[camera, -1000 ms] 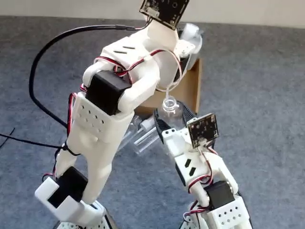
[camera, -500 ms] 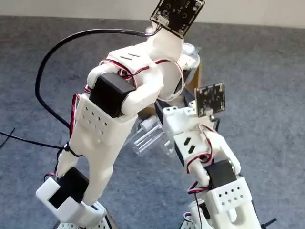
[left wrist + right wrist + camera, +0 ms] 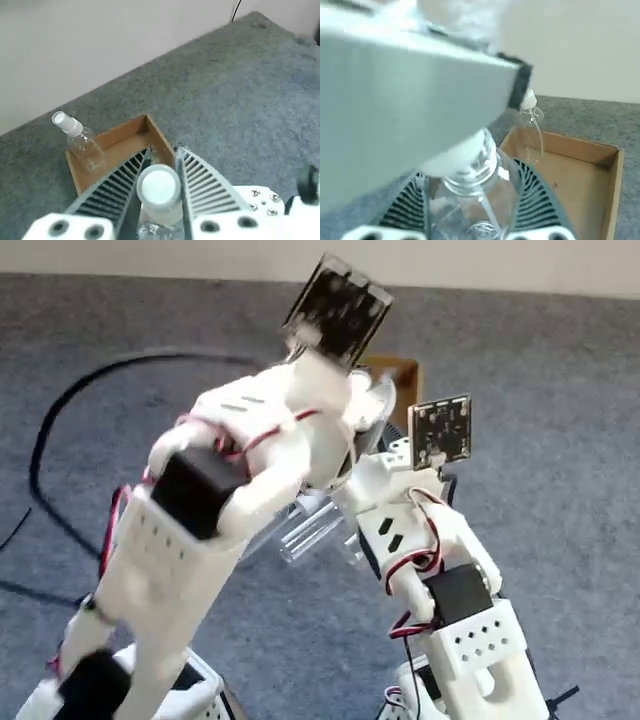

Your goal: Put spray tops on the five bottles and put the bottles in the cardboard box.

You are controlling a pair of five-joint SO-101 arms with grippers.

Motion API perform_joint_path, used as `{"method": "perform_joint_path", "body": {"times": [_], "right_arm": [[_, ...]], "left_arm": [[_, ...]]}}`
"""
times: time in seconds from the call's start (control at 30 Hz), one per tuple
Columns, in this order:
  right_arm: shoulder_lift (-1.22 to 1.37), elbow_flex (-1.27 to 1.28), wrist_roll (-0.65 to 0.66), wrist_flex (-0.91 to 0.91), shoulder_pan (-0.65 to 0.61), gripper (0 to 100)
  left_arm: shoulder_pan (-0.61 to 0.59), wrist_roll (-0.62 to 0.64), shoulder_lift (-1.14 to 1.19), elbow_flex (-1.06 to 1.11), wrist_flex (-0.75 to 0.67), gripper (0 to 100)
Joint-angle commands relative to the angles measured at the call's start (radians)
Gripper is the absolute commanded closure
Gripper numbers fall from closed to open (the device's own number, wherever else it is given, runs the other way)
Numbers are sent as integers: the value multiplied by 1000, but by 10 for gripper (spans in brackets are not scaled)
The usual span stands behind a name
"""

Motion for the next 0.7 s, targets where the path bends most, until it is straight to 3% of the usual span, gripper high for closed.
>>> {"method": "perform_joint_path", "body": {"times": [0.0, 0.1, 0.23, 0.67], "right_arm": [[-2, -65, -3, -2, 16, 995], [-2, -62, 86, -2, -22, 995], [-2, -56, 166, -2, -99, 995], [-2, -62, 173, 82, -107, 995]], "left_arm": [[-61, 6, -259, 424, -285, 964], [-91, 6, -325, 533, -394, 907], [-88, -34, -325, 499, -353, 882], [-134, -72, -325, 584, -345, 895]]}}
